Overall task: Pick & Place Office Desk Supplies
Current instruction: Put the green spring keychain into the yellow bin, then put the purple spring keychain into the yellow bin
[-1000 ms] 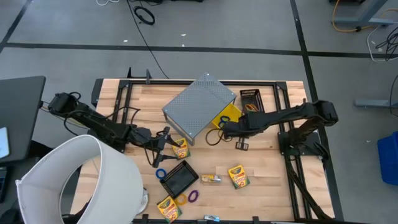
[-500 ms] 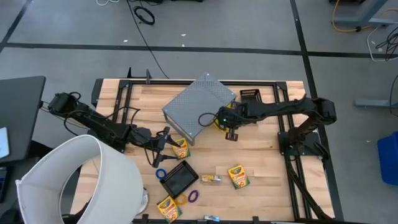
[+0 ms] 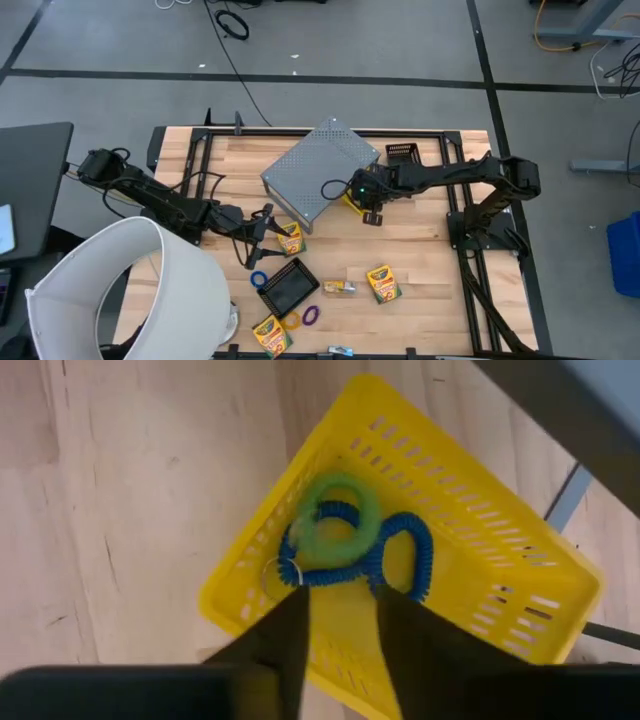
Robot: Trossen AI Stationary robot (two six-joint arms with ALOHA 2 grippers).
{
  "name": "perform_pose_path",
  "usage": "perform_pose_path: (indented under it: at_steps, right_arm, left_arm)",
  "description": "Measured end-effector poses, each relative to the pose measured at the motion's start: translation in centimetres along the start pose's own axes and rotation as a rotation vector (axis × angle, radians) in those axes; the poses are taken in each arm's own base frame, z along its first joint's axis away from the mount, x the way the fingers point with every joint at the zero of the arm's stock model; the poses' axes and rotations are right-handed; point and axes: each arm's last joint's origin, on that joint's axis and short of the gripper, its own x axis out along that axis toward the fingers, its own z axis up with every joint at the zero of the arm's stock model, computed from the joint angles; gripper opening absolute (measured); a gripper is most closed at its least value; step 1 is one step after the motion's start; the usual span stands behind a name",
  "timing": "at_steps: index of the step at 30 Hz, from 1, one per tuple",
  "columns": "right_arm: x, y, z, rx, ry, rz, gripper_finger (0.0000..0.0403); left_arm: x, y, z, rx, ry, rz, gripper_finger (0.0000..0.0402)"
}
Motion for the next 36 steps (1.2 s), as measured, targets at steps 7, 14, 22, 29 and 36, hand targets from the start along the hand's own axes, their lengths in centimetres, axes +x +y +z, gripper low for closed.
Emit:
perform_pose_path:
  at_steps: [7,14,22,29,36]
  right_arm:
    - [-0.1,0.5,0.2,-0.025,-0.017,-0.004,0.0209]
    - [-1.2,3.7,0.6,-0.127,-0.079,0.03,0.0202]
    - [-4.1,10.6,1.8,-0.287,-0.287,0.125,0.0188]
    - [-5.3,13.9,1.0,-0.27,-0.359,0.041,0.0188]
    - [-6.0,15.6,-0.4,-0.248,-0.343,-0.052,0.0188]
  left_arm:
    - [0.0,0.0,0.0,0.003,0.0,0.0,0.025]
    - [0.0,0.0,0.0,0.003,0.0,0.0,0.025]
    - [0.0,0.0,0.0,-0.002,0.0,-0.006,0.025]
    - [-0.1,-0.6,1.0,-0.053,-0.102,-0.116,0.025]
    - [0.8,-3.3,2.6,-0.053,-0.017,-0.202,0.025]
